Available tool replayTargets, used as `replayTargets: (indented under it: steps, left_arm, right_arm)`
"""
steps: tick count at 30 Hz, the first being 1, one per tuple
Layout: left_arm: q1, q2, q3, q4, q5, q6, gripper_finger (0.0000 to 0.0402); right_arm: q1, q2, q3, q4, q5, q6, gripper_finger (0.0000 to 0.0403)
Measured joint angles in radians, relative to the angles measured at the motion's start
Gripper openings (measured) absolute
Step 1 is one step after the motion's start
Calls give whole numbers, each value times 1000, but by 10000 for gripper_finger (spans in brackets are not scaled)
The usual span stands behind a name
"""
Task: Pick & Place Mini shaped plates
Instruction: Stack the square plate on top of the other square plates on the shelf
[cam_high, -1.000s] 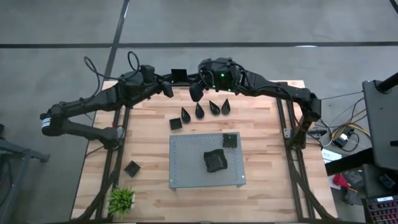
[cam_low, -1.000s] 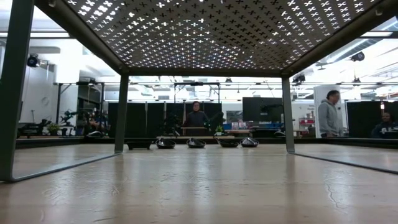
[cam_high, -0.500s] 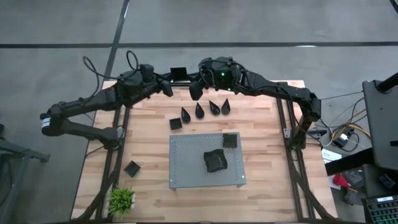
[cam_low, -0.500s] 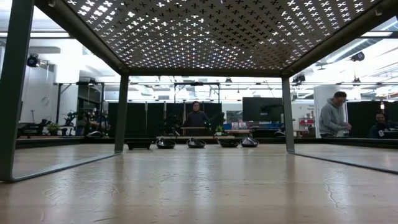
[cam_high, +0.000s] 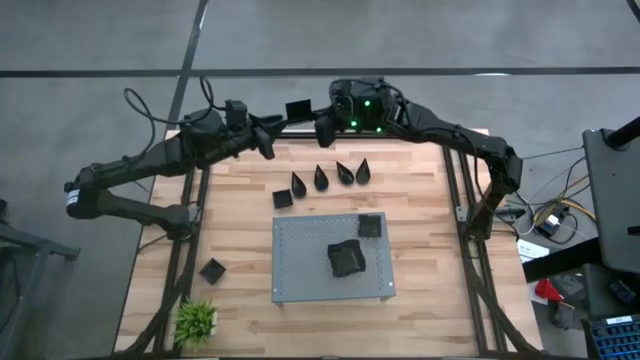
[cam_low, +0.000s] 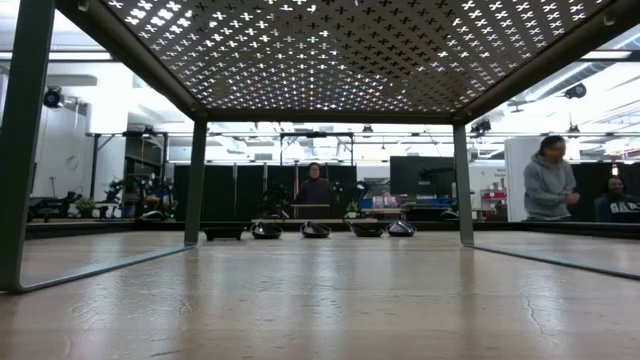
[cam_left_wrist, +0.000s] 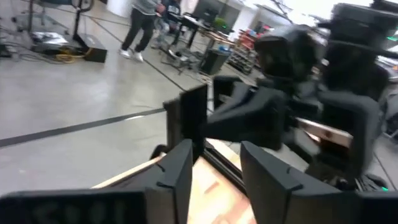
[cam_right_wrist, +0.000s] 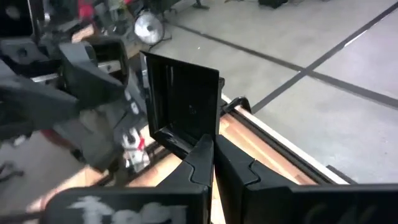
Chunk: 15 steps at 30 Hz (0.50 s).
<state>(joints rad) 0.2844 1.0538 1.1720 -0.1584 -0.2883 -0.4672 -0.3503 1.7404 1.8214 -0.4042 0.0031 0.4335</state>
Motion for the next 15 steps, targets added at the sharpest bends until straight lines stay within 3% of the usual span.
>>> replayTargets:
  steps: [5,15]
  left_arm:
    - [0,-7,0,2,8,0,154]
    - [0,-7,0,1,10,-2,154]
  right_arm:
    - [-69,-38,0,-195,-164,-54,8]
    - [-195,-79,0,-656,-682,-238,8]
